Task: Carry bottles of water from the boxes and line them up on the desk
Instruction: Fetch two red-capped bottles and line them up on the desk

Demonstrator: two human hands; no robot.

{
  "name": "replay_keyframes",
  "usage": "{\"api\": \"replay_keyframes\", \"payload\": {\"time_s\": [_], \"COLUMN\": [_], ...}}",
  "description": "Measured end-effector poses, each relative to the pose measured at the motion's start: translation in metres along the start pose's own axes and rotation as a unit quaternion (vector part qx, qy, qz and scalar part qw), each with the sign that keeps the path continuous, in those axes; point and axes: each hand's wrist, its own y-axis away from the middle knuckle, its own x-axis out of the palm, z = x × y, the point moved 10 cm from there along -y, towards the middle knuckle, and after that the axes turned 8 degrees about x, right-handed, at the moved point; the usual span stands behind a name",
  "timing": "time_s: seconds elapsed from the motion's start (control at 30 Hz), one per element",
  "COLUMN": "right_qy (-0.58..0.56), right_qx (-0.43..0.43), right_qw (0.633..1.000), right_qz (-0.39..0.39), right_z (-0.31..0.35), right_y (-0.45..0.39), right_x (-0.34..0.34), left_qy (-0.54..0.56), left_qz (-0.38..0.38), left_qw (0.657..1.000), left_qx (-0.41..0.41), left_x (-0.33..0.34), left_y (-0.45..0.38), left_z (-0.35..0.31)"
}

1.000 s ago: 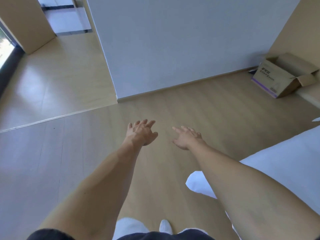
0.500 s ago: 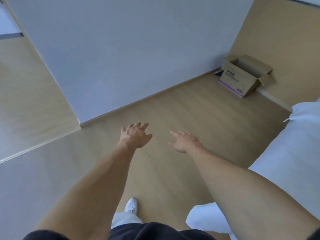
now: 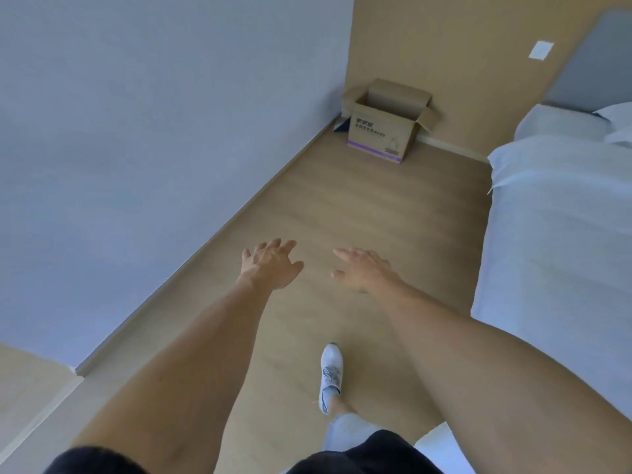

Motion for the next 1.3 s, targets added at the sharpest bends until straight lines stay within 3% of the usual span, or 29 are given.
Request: {"api": "replay_keyframes", "payload": {"time_s": [0.9, 1.3], "right_qy": [-0.037, -0.043], "right_qx": [0.120, 0.188], "right_qw": [0.992, 0.981], "right_qz": [0.028, 0.010], "right_z": [-0.108, -0.110], "right_y": [-0.470, -0.673], "right_x": [-0.197, -0.342], "left_qy": [-0.017, -0.011], "left_qz": [0.024, 0.049], "left_qw": [0.995, 0.983], "left_qx": [0.095, 0.175], "left_x": [-0.160, -0.264], "left_y": [-0.541, -0.812], "left_z": [-0.058, -0.050]}}
